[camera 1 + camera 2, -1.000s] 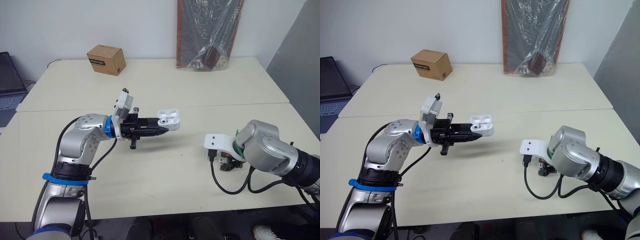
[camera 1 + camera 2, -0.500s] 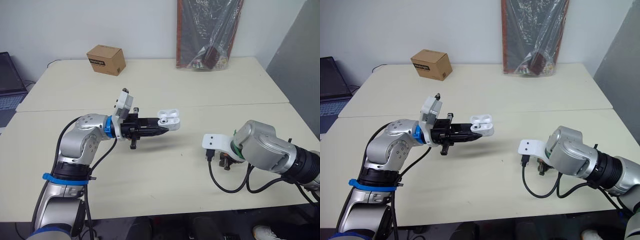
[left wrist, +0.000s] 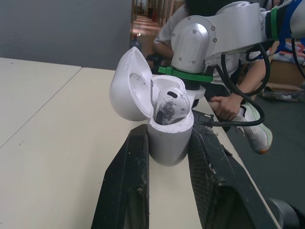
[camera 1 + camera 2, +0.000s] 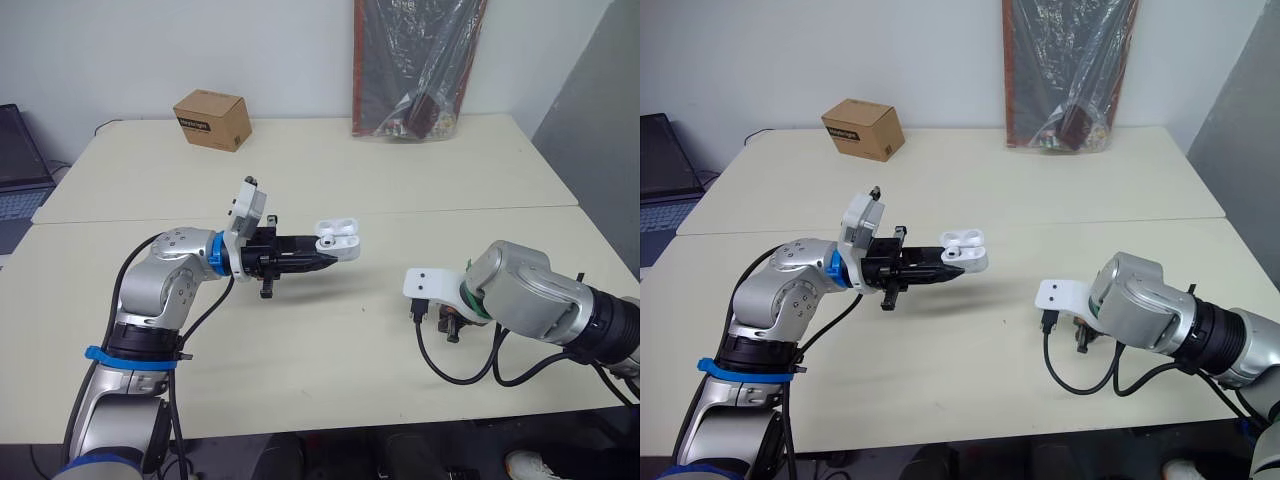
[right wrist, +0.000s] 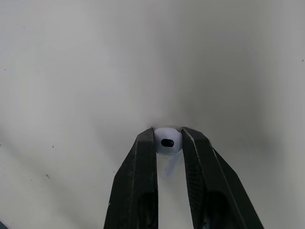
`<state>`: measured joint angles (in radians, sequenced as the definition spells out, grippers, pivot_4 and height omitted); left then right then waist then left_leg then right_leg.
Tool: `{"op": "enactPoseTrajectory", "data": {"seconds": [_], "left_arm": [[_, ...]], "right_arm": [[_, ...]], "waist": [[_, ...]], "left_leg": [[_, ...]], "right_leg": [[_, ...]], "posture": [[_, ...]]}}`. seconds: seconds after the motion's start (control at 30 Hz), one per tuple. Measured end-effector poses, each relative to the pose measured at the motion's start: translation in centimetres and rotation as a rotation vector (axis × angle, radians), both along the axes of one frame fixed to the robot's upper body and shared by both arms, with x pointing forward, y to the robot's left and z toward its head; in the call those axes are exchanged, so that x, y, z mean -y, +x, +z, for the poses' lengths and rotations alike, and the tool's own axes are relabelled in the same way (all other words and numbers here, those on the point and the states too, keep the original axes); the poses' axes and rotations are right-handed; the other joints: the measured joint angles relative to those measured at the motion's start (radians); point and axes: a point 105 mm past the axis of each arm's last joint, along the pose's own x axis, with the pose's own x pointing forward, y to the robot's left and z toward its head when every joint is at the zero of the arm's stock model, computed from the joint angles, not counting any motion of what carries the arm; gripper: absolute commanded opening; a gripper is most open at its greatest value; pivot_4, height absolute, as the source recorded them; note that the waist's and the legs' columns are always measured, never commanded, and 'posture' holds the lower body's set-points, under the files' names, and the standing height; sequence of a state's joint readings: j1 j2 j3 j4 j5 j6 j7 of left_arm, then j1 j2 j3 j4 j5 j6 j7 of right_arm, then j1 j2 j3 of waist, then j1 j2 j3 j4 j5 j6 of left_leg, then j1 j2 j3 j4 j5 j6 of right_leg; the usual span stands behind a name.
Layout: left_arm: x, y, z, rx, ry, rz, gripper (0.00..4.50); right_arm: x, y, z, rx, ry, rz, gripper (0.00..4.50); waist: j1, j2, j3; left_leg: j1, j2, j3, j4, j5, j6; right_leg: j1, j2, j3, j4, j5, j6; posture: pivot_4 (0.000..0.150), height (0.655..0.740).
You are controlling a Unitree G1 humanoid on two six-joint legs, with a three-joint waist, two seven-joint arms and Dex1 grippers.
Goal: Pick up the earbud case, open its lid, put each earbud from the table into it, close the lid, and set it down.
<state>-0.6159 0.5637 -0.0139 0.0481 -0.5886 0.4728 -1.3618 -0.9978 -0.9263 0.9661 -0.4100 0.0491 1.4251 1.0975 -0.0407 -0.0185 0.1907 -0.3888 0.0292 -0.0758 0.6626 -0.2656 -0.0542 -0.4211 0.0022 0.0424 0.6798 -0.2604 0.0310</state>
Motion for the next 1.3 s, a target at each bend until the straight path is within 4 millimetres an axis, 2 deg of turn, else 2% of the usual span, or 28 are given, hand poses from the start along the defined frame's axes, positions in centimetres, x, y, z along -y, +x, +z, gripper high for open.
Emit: {"op": "enactPoseTrajectory", "data": {"seconds": [0.2, 0.27, 0.33, 0.4, 0.47, 0.57, 0.6, 0.67, 0.73, 0.8, 0.9, 1.0, 1.3], "left_arm": [[0.0, 0.0, 0.0, 0.0, 0.0, -0.001, 0.78], [0.0, 0.0, -0.1, -0.002, 0.0, -0.001, 0.78], [-0.1, -0.1, -0.4, -0.01, 0.0, 0.003, 0.78], [-0.2, -0.1, -0.6, -0.019, 0.0, 0.006, 0.78], [-0.2, -0.1, -0.7, -0.018, 0.001, 0.008, 0.78], [-0.3, -0.1, -0.7, -0.013, 0.001, 0.009, 0.78], [-0.3, 0.0, -0.7, -0.008, 0.001, 0.012, 0.78], [-0.5, 0.2, -0.9, -0.013, 0.003, 0.024, 0.78], [-0.6, 0.7, -1.3, -0.02, 0.0, 0.04, 0.78], [-0.5, 1.0, -1.5, -0.017, -0.002, 0.05, 0.78], [-0.3, 1.7, -1.6, -0.011, -0.011, 0.062, 0.78], [0.0, 2.1, -1.3, 0.001, -0.019, 0.059, 0.78], [0.5, 2.7, -0.9, 0.007, -0.02, 0.053, 0.78]], "right_arm": [[0.1, -0.2, 0.1, 0.005, -0.001, 0.002, 0.39], [0.7, -0.4, 0.6, 0.016, -0.001, 0.001, 0.39], [1.3, -0.2, 2.4, 0.067, 0.038, -0.036, 0.39], [1.3, -0.2, 5.2, 0.15, 0.118, -0.057, 0.39], [1.0, -0.6, 7.5, 0.23, 0.215, -0.065, 0.39], [-0.4, -1.6, 7.8, 0.237, 0.359, -0.051, 0.39], [-1.7, -2.2, 7.9, 0.243, 0.489, -0.037, 0.39], [-3.2, -2.6, 8.6, 0.282, 0.633, -0.015, 0.39], [-4.6, -2.3, 11.2, 0.419, 0.877, -0.021, 0.39], [-4.9, -1.9, 13.3, 0.533, 1.032, -0.059, 0.39], [-5.4, -1.6, 15.0, 0.607, 1.155, -0.116, 0.39], [-6.1, -1.3, 15.7, 0.642, 1.184, -0.135, 0.39], [-7.9, 0.1, 15.0, 0.645, 1.195, -0.218, 0.39]], "waist": [[0.0, 0.0, 0.0], [0.001, 0.0, 0.0], [0.002, 0.0, 0.0], [0.002, 0.0, 0.0], [0.003, 0.0, 0.0], [0.005, -0.001, 0.0], [0.005, -0.001, -0.001], [0.006, -0.001, -0.001], [0.006, -0.001, -0.001], [0.009, -0.001, -0.001], [0.009, 0.0, -0.001], [0.008, 0.0, -0.001], [0.007, 0.0, -0.001]], "left_leg": [[0.0, 0.0, 0.0, 0.0, 0.0, 0.0], [-0.002, 0.0, 0.0, 0.0, 0.0, 0.0], [-0.002, 0.0, 0.0, 0.0, 0.0, 0.0], [-0.002, 0.0, 0.0, 0.0, 0.0, 0.0], [-0.002, 0.0, -0.001, -0.001, 0.0, 0.0], [-0.002, 0.0, -0.001, -0.001, 0.0, 0.0], [-0.002, 0.0, -0.001, -0.001, 0.0, 0.0], [-0.001, 0.0, 0.0, 0.0, 0.0, 0.0], [-0.001, 0.0, -0.001, 0.0, 0.0, 0.0], [-0.001, 0.0, -0.001, 0.0, 0.0, 0.0], [-0.001, 0.0, -0.001, 0.0, 0.0, 0.0], [-0.001, 0.0, -0.001, -0.001, 0.0, 0.0], [-0.001, 0.0, -0.001, -0.001, 0.0, 0.0]], "right_leg": [[0.0, 0.0, 0.0, 0.0, 0.0, 0.0], [-0.001, 0.0, 0.0, 0.0, 0.0, 0.0], [-0.002, 0.0, 0.0, 0.0, 0.0, 0.0], [-0.002, 0.0, 0.0, 0.0, 0.0, 0.0], [-0.001, 0.0, -0.002, -0.001, 0.0, 0.0], [-0.001, 0.0, -0.001, -0.001, 0.0, 0.0], [0.0, 0.0, -0.001, -0.001, 0.0, 0.0], [-0.001, 0.0, 0.0, 0.0, 0.0, 0.0], [-0.001, 0.001, 0.0, 0.001, 0.0, 0.0], [0.0, 0.001, -0.001, 0.001, 0.0, 0.0], [-0.001, 0.0, -0.001, 0.001, 0.003, -0.005], [-0.001, 0.0, -0.001, 0.001, 0.003, -0.005], [-0.001, 0.0, -0.001, 0.001, 0.003, -0.005]], "posture": [[0.15, 0.74], [0.15, 0.74], [0.15, 0.74], [0.15, 0.74], [0.15, 0.74], [0.15, 0.74], [0.15, 0.74], [0.15, 0.74], [0.15, 0.74], [0.15, 0.74], [0.15, 0.74], [0.15, 0.74], [0.15, 0.74]]}}
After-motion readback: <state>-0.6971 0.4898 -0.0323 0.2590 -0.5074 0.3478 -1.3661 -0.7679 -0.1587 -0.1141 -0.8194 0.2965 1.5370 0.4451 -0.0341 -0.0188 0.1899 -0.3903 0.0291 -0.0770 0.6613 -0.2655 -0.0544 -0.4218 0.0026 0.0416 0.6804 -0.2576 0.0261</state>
